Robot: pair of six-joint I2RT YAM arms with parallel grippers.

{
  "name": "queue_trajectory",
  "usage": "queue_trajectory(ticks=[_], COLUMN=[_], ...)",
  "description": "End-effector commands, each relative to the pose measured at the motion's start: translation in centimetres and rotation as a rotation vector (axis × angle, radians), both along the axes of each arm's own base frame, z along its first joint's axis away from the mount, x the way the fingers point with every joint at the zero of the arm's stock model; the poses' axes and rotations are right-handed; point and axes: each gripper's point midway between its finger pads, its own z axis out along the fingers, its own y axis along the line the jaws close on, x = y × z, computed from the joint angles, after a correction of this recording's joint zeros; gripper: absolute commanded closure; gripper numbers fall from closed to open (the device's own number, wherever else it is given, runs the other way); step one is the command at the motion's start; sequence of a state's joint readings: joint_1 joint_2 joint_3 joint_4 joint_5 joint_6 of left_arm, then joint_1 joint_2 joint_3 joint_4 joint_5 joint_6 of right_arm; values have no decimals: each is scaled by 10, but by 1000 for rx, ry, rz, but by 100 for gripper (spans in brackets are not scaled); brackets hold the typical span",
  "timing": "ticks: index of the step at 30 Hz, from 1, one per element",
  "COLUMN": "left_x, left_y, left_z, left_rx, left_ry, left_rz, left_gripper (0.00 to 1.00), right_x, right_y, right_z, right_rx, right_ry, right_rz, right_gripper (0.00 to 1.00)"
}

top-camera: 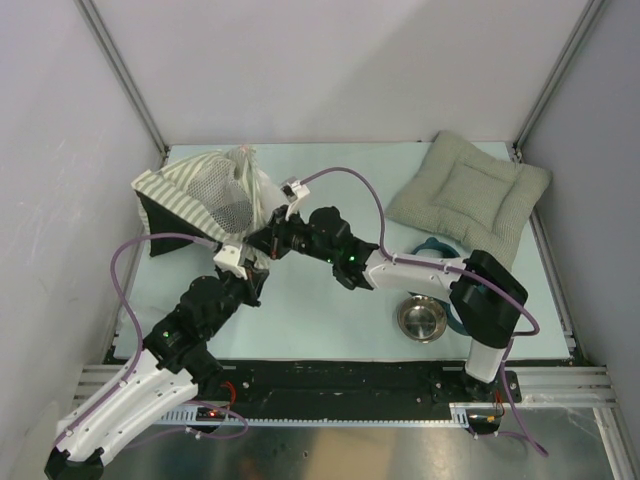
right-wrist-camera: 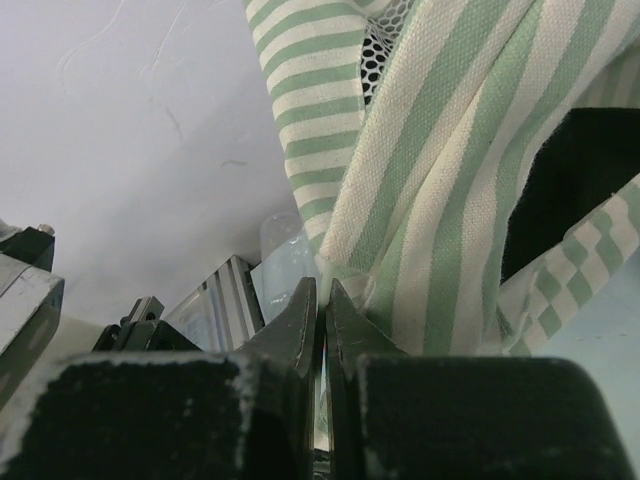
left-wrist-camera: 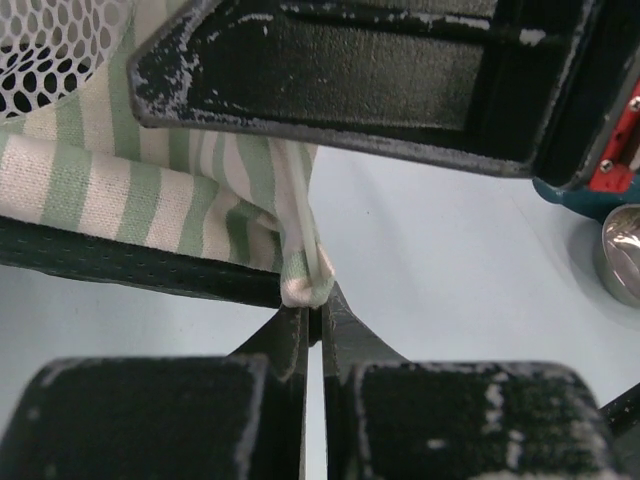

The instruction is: Set up the pet tent

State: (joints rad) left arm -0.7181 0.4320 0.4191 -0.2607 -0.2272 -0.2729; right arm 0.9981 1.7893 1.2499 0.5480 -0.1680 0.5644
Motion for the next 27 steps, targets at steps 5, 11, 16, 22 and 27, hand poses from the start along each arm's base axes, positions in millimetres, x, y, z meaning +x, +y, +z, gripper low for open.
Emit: queue_trajectory(ticks=[5,11,16,22,27], left_x=[-20,-26,-35,-40,-39], left_y=[-21,-27,-34,-37,-36], left_z=[18,18,20,22,20], left_rx=[-84,-93,-105,-110,-107], left_ry=[18,25,21,16,19], left_rz=[-126,-174,-242,-278,-267], left_gripper=[100,100,100,100,100], right_x=[19,31,38,49,54], right_y=[-20,-23,-18,-15,-21], right_z=[14,-5,-5,1,7], right_rx=[4,-55,-50,-57,-64], right_ry=[-105,-113,-121,-145,-163], right_rz=[-133,-176,-185,-214,-228], right_gripper=[100,100,98,88,71])
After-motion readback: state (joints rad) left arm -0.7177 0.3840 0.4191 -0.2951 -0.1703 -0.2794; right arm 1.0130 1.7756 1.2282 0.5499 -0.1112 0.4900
